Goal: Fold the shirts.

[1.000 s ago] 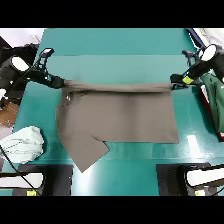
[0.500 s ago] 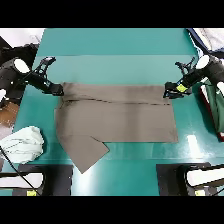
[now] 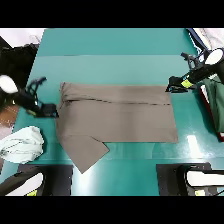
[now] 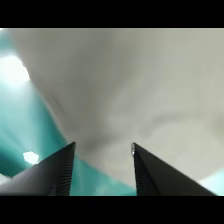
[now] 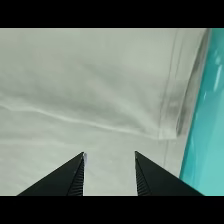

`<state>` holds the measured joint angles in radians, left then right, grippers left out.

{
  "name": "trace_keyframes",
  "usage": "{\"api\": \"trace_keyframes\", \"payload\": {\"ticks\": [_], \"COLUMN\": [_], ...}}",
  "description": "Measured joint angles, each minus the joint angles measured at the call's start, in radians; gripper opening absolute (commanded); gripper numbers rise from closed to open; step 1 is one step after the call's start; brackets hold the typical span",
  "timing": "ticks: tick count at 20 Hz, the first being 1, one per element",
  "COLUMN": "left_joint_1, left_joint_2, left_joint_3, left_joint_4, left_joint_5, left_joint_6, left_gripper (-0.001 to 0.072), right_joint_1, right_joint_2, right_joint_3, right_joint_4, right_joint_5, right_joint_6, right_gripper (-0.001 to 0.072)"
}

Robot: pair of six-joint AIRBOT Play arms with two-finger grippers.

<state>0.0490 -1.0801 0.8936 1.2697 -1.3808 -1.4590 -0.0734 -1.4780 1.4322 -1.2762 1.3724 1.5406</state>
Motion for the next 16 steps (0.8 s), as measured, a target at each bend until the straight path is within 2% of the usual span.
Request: {"api": "trace_keyframes", "payload": {"ticks": [6, 10, 16], "left_joint_1": [-0.031, -0.036, -0.036], "left_joint_2": [0.215, 0.250, 0.260], "left_joint_3": [-0.347, -0.433, -0.507], "left_joint_4": [-0.097, -0.123, -0.161], "left_joint_5": [-0.021, -0.030, 0.086], "left_joint_6": [-0.101, -0.124, -0.132], "left_gripper": [0.0422, 0.0422, 0.0422], "right_joint_1": [-0.001, -0.001, -0.001], "right_joint_2": [0.031, 0.035, 0.036], "right_joint_3": [0.000, 0.000, 0.000], "right_joint_4": [0.001, 0.002, 0.002], "right_joint_5": [-0.032, -0.037, -0.038], "right_joint_6": [-0.006, -0.009, -0.015], "right_gripper": [0.0368, 0.0368, 0.0368]}}
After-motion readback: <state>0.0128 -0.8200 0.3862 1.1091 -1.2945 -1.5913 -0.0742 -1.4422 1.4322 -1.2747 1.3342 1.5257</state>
